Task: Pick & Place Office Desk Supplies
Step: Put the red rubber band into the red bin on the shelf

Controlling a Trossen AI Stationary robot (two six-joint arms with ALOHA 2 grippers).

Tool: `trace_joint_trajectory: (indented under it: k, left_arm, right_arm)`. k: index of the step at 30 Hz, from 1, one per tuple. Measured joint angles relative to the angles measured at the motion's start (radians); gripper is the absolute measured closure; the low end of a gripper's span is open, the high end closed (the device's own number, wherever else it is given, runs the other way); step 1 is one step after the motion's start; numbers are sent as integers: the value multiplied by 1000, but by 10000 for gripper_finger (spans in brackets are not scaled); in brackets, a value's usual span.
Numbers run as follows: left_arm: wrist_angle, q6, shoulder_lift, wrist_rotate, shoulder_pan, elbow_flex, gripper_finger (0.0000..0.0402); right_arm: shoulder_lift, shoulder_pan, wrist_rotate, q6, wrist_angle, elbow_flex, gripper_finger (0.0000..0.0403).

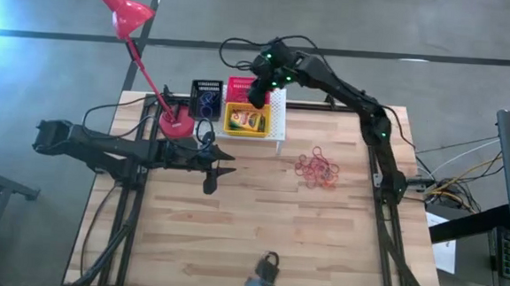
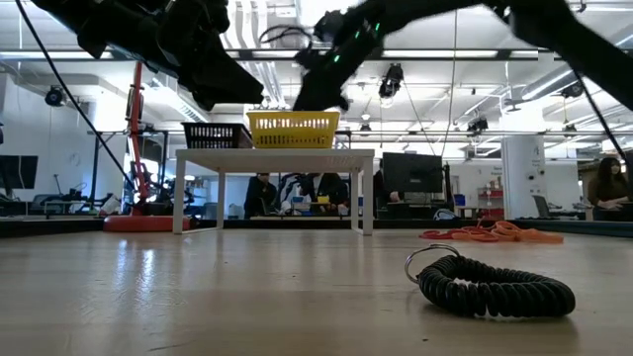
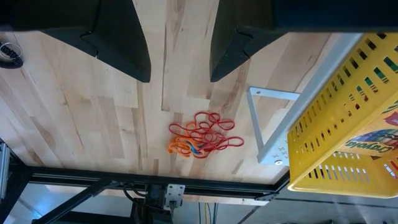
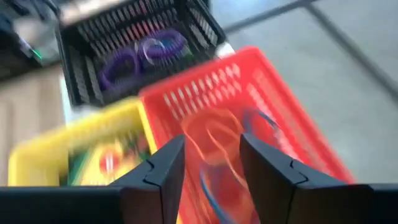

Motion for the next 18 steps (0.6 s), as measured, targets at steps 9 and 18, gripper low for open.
trace_joint_trajectory:
  k: [9,18]
  left_arm:
    - [-7,0,0,0,0,0,231]
    - [-24,0,0,0,0,0,231]
  right_arm:
    - [-274,147,228,-69,-375,-150,269]
    - [-604,267,494,139,-65,-741,293]
